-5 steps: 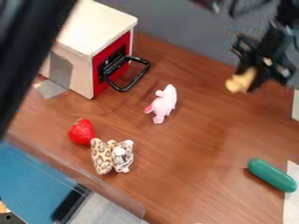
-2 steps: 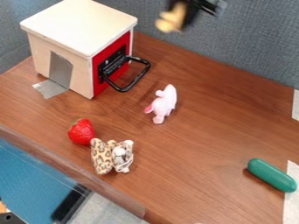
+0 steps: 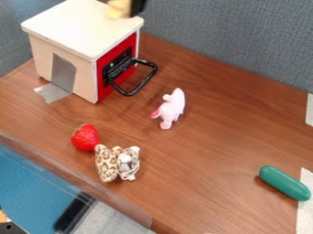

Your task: Pick up yellow toy and put it on top of the wooden drawer

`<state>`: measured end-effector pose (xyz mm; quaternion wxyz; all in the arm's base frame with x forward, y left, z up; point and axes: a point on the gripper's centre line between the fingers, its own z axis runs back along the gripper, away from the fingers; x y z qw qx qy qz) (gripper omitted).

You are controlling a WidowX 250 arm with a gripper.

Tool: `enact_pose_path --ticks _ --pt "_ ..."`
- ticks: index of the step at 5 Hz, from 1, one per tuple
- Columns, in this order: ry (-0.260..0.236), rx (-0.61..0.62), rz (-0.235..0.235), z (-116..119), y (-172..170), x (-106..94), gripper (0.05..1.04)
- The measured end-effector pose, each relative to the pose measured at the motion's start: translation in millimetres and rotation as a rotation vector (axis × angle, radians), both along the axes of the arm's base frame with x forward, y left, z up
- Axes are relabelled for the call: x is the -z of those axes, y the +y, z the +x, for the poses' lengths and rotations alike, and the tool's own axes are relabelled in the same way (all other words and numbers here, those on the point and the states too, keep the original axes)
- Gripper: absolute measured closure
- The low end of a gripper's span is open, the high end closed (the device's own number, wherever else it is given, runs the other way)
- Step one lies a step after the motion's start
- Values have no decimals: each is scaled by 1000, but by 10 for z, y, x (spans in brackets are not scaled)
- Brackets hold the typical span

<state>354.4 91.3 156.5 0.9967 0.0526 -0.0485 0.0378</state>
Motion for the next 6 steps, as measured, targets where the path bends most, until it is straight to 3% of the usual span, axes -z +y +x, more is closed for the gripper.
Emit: enact_pose_path --ticks 2,3,4,6 --pt "27 -68 60 -24 465 236 793" --pt "56 -83 59 -42 645 429 793" --pt "70 -85 34 -60 718 508 721" --pt "26 -86 -27 -44 763 429 143"
